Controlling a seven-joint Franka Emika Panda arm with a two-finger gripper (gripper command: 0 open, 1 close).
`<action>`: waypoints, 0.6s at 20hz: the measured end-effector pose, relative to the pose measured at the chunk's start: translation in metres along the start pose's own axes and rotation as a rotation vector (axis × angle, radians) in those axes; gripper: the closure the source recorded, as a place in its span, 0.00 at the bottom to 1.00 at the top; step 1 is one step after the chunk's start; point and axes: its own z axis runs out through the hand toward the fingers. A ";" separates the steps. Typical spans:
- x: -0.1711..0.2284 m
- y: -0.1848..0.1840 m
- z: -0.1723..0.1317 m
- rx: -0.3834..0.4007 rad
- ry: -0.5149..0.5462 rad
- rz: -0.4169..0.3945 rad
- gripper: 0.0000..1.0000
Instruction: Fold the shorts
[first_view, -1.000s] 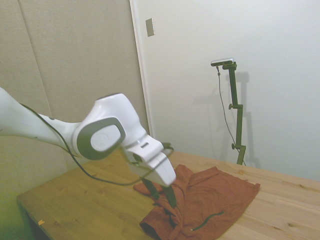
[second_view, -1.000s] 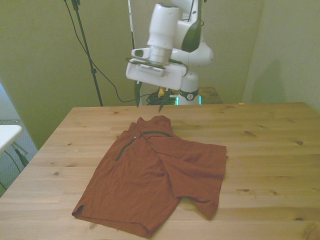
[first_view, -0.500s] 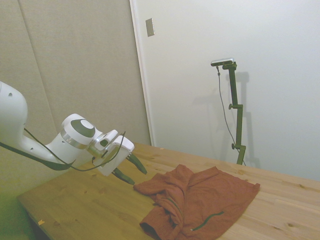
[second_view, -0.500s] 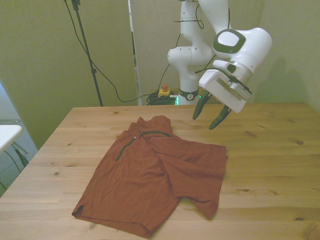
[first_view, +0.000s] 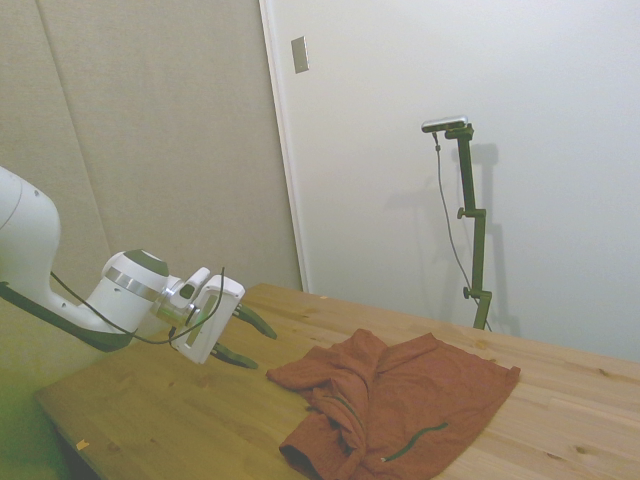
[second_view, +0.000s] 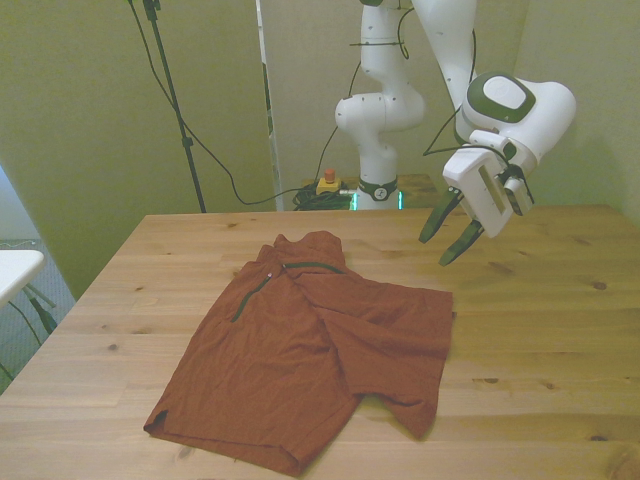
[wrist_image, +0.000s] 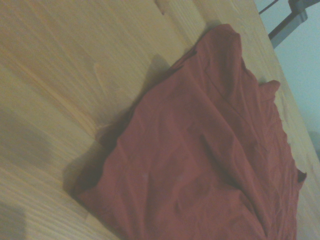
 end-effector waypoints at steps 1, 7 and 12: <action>-0.001 -0.003 0.003 0.004 0.004 -0.003 0.00; 0.001 -0.028 0.019 0.131 0.022 0.000 0.00; -0.008 -0.043 0.014 0.150 0.020 -0.026 0.00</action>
